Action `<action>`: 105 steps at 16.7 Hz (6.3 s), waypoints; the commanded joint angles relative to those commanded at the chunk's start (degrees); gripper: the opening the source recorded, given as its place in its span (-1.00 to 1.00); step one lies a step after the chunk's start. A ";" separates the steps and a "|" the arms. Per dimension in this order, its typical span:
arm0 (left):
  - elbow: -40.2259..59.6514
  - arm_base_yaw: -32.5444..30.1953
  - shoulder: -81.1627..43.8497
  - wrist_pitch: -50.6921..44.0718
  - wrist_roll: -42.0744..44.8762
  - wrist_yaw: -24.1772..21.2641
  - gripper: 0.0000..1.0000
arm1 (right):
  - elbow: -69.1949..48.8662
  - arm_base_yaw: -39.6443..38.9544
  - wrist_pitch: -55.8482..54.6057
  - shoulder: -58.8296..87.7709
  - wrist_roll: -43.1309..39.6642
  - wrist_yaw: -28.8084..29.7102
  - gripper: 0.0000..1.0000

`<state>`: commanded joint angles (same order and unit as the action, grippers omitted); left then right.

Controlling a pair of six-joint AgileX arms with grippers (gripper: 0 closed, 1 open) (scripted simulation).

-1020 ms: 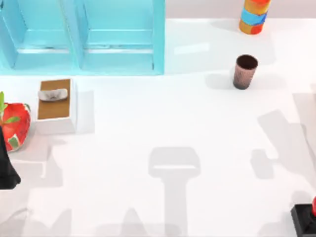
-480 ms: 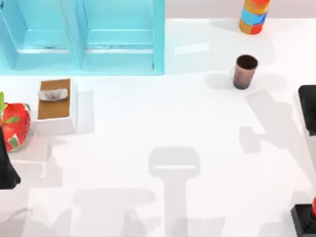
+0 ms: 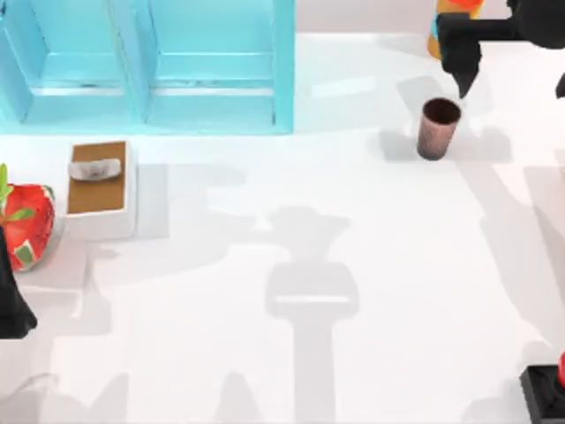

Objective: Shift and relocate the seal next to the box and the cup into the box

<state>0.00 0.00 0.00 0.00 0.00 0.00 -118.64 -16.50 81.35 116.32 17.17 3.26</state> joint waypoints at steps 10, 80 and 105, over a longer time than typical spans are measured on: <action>0.00 0.00 0.00 0.00 0.00 0.00 1.00 | -27.61 3.72 -0.49 28.03 -3.24 -0.12 1.00; 0.00 0.00 0.00 0.00 0.00 0.00 1.00 | -21.44 25.53 3.19 11.15 -20.14 -2.66 -1.00; 0.00 0.00 0.00 0.00 0.00 0.00 1.00 | 54.92 51.09 -18.76 -35.02 -51.35 -4.90 -1.00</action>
<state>0.00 0.00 0.00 0.00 0.00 0.00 -63.72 34.59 62.59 81.30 -34.18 -1.63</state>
